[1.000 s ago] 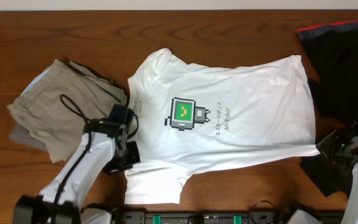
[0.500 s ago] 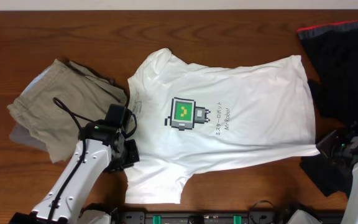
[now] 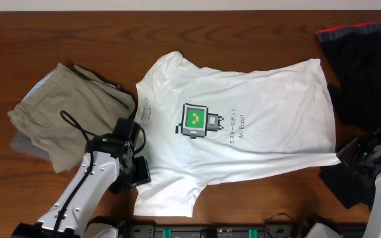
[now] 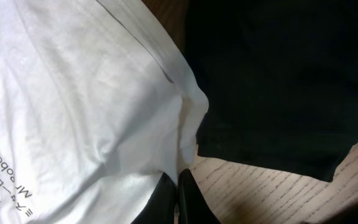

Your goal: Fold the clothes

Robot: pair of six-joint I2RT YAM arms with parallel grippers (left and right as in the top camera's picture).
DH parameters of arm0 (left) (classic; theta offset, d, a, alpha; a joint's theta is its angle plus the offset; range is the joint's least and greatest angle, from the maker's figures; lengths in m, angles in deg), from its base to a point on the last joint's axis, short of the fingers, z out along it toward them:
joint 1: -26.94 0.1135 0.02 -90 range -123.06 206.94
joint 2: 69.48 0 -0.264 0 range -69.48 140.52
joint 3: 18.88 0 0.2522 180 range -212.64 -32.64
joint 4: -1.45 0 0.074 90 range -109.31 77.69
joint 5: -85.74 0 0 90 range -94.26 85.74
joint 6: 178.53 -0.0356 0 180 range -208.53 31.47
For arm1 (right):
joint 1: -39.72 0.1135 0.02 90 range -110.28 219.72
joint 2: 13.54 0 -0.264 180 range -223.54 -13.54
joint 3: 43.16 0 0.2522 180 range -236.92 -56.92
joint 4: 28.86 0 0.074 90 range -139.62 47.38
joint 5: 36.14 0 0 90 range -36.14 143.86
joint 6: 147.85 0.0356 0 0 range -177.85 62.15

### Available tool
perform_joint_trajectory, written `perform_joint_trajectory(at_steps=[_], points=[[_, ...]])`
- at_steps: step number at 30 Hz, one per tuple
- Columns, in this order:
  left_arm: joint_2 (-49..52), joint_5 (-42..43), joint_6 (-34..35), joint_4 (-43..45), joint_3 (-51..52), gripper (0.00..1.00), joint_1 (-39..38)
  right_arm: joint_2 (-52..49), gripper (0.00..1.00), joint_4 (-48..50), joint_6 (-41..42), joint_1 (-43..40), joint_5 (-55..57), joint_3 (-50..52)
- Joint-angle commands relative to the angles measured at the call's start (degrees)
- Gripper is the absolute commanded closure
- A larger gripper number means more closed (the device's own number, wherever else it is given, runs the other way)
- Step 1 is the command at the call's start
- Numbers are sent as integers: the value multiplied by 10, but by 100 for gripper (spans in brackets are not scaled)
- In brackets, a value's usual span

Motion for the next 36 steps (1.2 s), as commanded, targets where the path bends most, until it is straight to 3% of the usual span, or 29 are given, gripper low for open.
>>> perform_joint_trajectory(at_steps=[1, 10, 18, 20, 24, 25, 32, 36], points=[[-1, 54, 5, 6, 5, 41, 2, 2, 99, 2, 2, -3, -3, -7], [26, 67, 34, 44, 6, 41, 2, 2, 99, 4, 2, -3, -12, -7], [100, 67, 77, 49, 9, 48, 2, 2, 99, 4, 2, -4, -12, -7], [105, 67, 78, 49, 9, 56, 2, 2, 99, 4, 2, -3, -12, -7], [104, 69, 77, 55, 8, 88, 2, 2, 99, 7, 2, -4, -12, -7], [104, 76, 73, 55, 5, 92, 2, 2, 99, 7, 2, -4, -12, -7], [71, 94, 51, 6, -38, 94, 2, 2, 99, 10, 2, -4, -19, -7], [29, 94, 33, -33, -75, 94, 2, 2, 99, 26, -16, -4, -92, -7]])
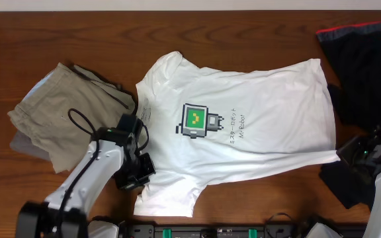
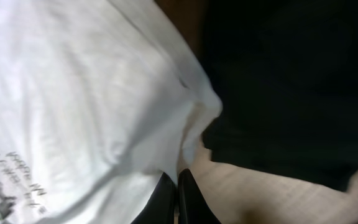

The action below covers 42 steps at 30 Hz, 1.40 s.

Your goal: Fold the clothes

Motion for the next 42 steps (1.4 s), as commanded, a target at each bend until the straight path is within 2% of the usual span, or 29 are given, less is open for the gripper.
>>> perform_joint_trajectory(at_steps=[1, 4, 13, 18, 22, 25, 34, 42], points=[[-40, 1, -25, -22, -42, 94, 2, 2, 99, 15, -22, -4, -92, -7], [-59, -33, -25, -38, -59, 94, 2, 2, 99, 33, -22, -3, -141, -7], [-64, -133, -12, -22, -62, 94, 23, -9, 99, 85, 8, -4, -133, -7], [-64, -127, -17, 55, -62, 94, 72, -25, 99, 142, 37, -3, -136, -7], [-64, -84, -61, 141, -62, 94, 80, -47, 99, 179, 53, -3, -137, -7], [-60, -81, -74, 193, -62, 94, 79, -66, 99, 202, 59, -3, -141, -7], [-14, -81, -126, 292, -61, 94, 79, -133, 99, 285, 76, 25, -141, -7], [49, -80, -130, 370, -61, 95, 79, -166, 99, 342, 85, 31, -126, -7]])
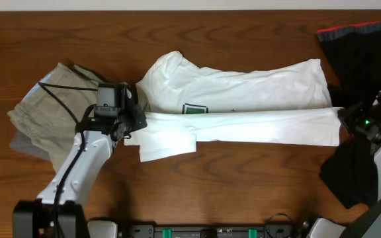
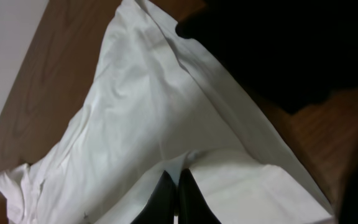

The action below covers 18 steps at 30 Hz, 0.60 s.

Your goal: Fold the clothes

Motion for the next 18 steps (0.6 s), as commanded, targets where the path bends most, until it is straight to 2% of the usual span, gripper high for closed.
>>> perform_joint_trajectory(at_steps=[1, 9, 18], points=[[29, -5, -14, 14, -6, 94, 4, -11, 99, 13, 16, 4, 26, -7], [76, -6, -14, 64, -6, 94, 4, -51, 99, 26, 17, 4, 36, -7], [80, -6, -13, 107, -6, 93, 4, -111, 99, 43, 17, 4, 37, -7]])
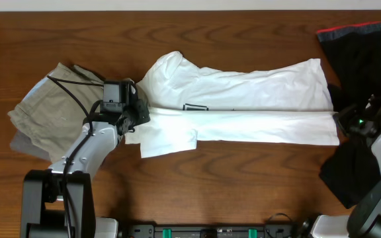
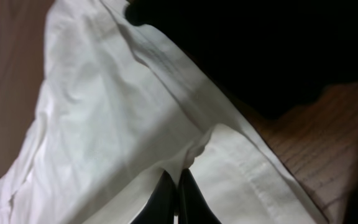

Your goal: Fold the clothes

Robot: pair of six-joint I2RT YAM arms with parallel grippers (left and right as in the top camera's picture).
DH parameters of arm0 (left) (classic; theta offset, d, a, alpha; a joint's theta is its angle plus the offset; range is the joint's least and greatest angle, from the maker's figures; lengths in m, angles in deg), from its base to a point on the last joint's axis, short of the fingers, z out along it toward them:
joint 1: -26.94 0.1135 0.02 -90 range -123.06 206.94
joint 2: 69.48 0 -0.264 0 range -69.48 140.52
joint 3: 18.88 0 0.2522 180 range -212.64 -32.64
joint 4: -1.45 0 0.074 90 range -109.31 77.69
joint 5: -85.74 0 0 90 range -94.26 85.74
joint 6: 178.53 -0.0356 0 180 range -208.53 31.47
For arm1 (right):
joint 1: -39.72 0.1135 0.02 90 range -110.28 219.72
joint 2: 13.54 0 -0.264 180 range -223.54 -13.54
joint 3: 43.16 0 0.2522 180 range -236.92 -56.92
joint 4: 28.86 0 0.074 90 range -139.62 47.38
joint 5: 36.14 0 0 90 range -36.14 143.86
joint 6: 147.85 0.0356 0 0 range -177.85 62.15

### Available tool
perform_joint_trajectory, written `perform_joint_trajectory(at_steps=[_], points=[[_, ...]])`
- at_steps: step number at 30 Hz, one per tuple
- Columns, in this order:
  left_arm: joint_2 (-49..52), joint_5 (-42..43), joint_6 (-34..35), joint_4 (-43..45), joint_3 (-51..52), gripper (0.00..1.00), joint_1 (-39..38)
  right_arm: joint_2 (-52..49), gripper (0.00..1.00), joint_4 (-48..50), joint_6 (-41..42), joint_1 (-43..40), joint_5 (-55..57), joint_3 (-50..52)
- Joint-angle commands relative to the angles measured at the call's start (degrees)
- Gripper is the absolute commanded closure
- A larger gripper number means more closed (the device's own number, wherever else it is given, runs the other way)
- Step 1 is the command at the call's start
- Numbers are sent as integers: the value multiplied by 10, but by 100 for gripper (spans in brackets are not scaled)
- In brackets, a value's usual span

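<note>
The white T-shirt (image 1: 243, 106) lies across the table's middle, its near long half folded back over the far half, so only a sliver of the print (image 1: 194, 107) shows. My left gripper (image 1: 136, 114) sits at the collar end, apparently shut on the folded edge. At the hem end my right gripper (image 1: 340, 120) is shut on the white T-shirt (image 2: 117, 124), a pinch of fabric between its dark fingers (image 2: 187, 193). A folded sleeve (image 1: 167, 140) juts toward the near edge.
Khaki shorts (image 1: 58, 116) lie crumpled at the left beside my left arm. Dark garments (image 1: 366, 59) are piled at the right, one with a red edge, another (image 1: 352, 172) near the right arm. Wooden table (image 1: 243, 192) shows in front.
Both grippers have carried the folded edge slightly farther back; the strip of print showing is thinner. The right gripper now sits lower, close on the fabric.
The shirt lay flat, print up, with both grippers at its near edge, left by the sleeve, right at the hem corner. The grippers stayed there a moment later. Then the near half was folded back over the print, and now the fold rests a little farther.
</note>
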Motion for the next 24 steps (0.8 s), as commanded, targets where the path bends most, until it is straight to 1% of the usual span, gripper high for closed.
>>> perform_joint_trajectory(at_steps=[1, 4, 5, 6, 8, 9, 12, 15, 17, 20, 22, 24], points=[[4, -7, -7, 10, -6, 90, 4, -17, 98, 17, 6, 0, 13, -7], [2, -7, -7, 11, -7, 50, 5, -17, 76, 49, 2, -2, 10, -7], [-2, -7, -7, 9, -8, 38, 5, -13, 71, 62, 2, -3, 0, -7], [-6, -7, -6, 5, -9, 33, 5, -9, 68, 73, 2, -5, -14, -7], [-20, -7, -3, -9, -14, 26, 5, 5, 64, 82, 2, -10, -37, -8], [-29, -7, -3, -20, -16, 21, 5, 14, 63, 82, 3, -11, -43, -8], [-62, -5, -3, -49, -20, 19, 5, 42, 61, 64, 2, -11, -57, -8], [-96, 33, -3, -80, -20, 19, 5, 66, 61, 27, -12, -4, -66, -8], [-107, 58, -3, -102, -20, 22, 3, 78, 61, -7, -27, 11, -65, -8], [-99, 62, -5, -136, -18, 27, -6, 81, 61, -49, -58, 47, -64, -8], [-83, 61, -10, -139, -14, 30, -12, 80, 61, -66, -68, 78, -49, -8], [-63, 61, -21, -131, -12, 36, -16, 80, 62, -73, -71, 108, -21, -8]])
